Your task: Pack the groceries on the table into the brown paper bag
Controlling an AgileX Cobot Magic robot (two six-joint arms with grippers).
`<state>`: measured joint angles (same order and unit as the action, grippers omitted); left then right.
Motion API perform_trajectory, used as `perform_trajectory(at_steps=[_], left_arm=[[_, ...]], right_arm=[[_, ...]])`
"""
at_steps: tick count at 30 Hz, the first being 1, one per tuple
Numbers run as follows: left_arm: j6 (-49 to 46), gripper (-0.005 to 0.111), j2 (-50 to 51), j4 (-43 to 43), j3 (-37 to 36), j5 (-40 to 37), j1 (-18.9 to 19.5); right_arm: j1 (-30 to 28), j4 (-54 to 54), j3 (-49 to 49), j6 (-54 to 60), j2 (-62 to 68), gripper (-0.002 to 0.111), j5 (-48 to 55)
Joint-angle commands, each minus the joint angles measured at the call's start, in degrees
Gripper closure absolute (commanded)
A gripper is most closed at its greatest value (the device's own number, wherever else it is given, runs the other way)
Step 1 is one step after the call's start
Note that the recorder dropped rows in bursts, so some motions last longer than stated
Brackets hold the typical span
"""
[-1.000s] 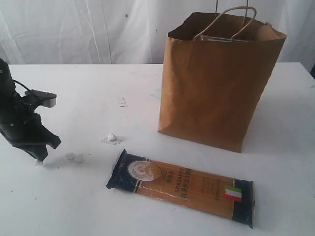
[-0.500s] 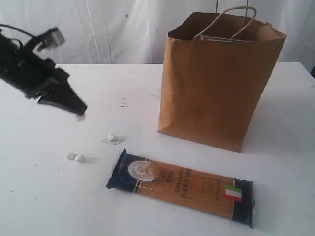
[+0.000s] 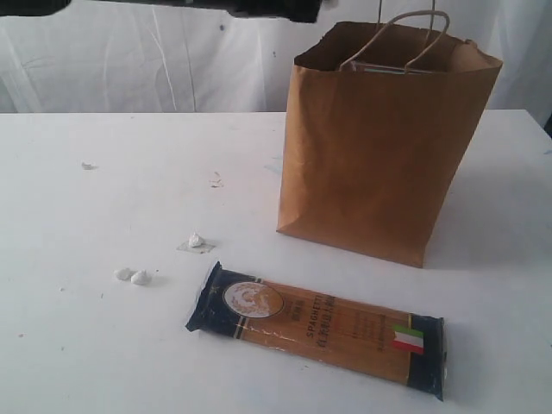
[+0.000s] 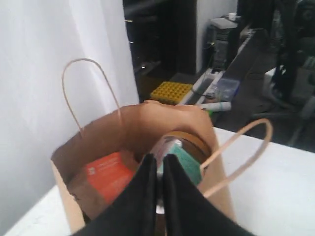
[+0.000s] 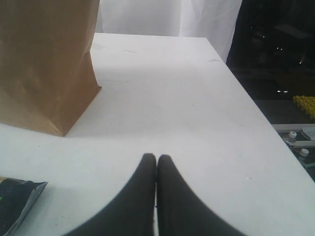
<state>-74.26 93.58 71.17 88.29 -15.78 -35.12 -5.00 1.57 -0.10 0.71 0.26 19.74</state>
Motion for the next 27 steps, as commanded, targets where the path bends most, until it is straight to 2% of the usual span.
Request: perform_trajectory(at_steps=[1, 13, 17, 23, 27], left_arm=[[-11.23, 0.107, 3.81, 0.7, 0.46, 5.55, -1.3], [-11.23, 0.106, 6.53, 1.17, 0.46, 4.28, -1.3], [-11.02, 0.09, 6.53, 1.17, 0.46, 4.28, -1.3], [-10.28, 0.056, 6.53, 1.58, 0.46, 4.28, -1.3], [-10.12, 0.051, 6.53, 1.58, 0.46, 4.28, -1.3]], right_arm=[[-0.2, 0.16, 0.1, -0.19, -0.26, 0.108, -0.09], [-0.2, 0.16, 0.1, -0.19, -0.26, 0.108, -0.09], [-0.2, 0.16, 0.1, -0.19, -0.26, 0.108, -0.09], [-0.2, 0.16, 0.1, -0.19, -0.26, 0.108, -0.09], [-0.2, 0.16, 0.1, -0.19, -0.26, 0.108, -0.09]])
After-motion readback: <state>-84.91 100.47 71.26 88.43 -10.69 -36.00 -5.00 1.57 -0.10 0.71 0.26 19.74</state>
